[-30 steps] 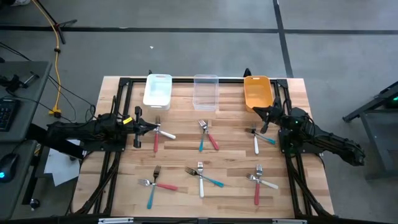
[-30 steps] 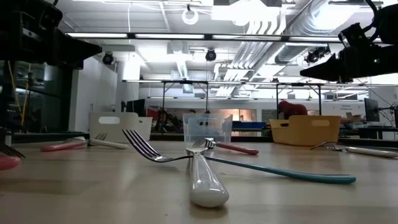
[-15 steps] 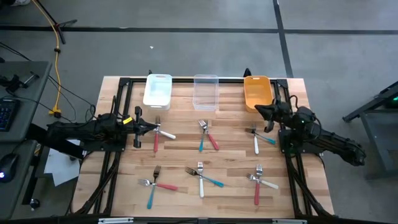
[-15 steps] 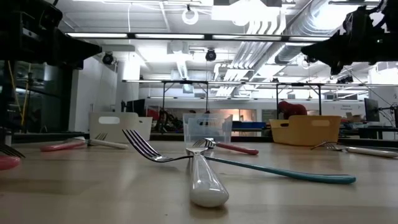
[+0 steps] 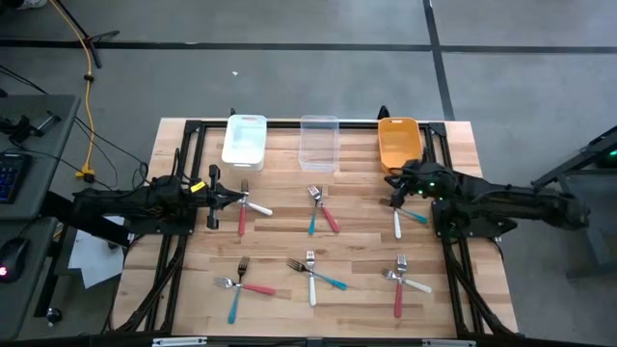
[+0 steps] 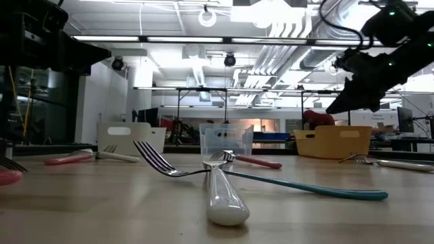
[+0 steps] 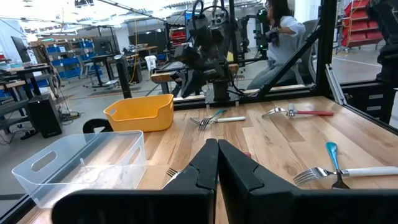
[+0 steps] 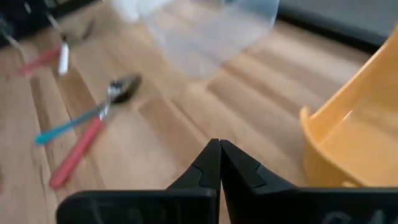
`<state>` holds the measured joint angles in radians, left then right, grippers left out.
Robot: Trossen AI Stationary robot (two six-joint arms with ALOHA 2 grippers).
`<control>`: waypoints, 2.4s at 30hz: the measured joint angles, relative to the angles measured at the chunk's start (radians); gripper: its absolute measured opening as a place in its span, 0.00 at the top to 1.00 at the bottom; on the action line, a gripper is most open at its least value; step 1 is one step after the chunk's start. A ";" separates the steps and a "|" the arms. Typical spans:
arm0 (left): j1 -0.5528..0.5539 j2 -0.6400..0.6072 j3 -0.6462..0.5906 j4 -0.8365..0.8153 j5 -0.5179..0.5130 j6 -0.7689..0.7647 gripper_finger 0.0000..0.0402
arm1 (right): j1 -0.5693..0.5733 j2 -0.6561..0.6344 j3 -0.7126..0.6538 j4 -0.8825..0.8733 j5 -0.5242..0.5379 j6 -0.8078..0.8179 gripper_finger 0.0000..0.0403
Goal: Sort silverware by color (type)
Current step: Put the top right blue fork into the yellow bin
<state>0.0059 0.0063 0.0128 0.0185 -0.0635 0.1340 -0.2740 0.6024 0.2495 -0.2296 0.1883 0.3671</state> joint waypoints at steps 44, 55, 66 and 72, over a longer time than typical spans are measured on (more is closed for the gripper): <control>0.000 0.000 0.000 0.000 0.000 0.000 0.99 | 0.084 0.685 0.303 -0.481 -0.135 0.121 0.75; 0.000 0.000 0.000 0.000 0.000 0.000 0.99 | 0.084 0.729 0.308 -0.478 -0.135 0.103 0.82; 0.000 0.000 0.000 0.000 0.000 0.000 0.99 | 0.083 0.731 0.405 -0.610 -0.150 0.081 0.96; 0.000 0.000 0.000 0.000 0.000 0.000 0.99 | 0.084 0.731 0.545 -0.668 -0.183 0.086 0.98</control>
<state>0.0059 0.0063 0.0126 0.0186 -0.0635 0.1339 -0.1898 1.3331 0.7945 -0.8980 0.0055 0.4536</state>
